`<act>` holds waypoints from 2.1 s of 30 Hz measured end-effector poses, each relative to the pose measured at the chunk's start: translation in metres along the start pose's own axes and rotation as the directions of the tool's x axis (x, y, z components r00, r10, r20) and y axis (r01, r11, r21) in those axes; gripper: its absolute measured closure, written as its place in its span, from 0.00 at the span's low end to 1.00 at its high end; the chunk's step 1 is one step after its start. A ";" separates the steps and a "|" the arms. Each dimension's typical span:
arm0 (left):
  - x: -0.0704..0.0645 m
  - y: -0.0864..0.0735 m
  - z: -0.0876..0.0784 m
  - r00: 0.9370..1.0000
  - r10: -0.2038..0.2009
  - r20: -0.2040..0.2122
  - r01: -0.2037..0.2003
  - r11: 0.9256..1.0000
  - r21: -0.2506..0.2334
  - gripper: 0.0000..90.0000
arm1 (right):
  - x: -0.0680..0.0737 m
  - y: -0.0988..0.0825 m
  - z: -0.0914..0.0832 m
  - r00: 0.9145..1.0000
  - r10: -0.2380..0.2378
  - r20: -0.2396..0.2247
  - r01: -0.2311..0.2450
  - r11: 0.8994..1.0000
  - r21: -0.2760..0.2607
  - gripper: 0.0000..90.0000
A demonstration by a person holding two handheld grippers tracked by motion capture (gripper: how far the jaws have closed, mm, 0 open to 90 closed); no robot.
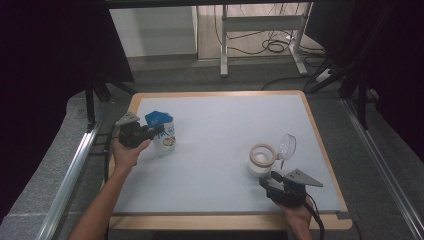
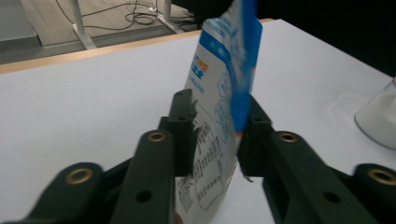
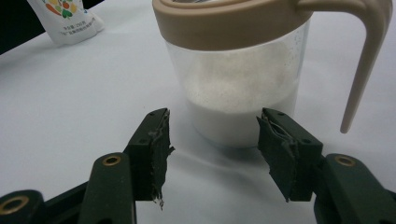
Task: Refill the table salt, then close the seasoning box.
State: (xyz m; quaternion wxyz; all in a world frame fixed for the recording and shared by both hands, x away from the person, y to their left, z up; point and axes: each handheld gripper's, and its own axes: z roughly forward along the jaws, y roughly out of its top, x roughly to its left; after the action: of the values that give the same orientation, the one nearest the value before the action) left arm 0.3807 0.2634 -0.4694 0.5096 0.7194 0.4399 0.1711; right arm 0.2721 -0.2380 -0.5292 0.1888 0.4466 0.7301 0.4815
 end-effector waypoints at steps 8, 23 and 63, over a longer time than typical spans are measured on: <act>-0.004 -0.011 -0.005 1.000 -0.029 -0.001 0.029 0.998 0.056 0.47 | -0.002 0.001 0.000 1.000 0.009 -0.003 -0.009 1.000 -0.006 0.49; -0.017 -0.041 -0.020 1.000 -0.026 0.010 0.025 0.996 0.080 0.43 | -0.004 0.003 -0.003 1.000 0.018 -0.013 -0.018 1.000 -0.022 0.49; -0.050 -0.092 -0.012 0.998 0.024 0.054 -0.032 0.986 0.166 0.43 | -0.048 0.058 -0.053 0.994 0.056 0.092 -0.036 0.978 -0.207 1.00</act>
State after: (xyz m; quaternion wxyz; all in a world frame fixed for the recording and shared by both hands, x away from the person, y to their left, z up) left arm 0.3027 0.2388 -0.5362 0.4564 0.7698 0.4292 0.1221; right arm 0.2870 -0.2984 -0.4613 0.2582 0.4646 0.6558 0.5361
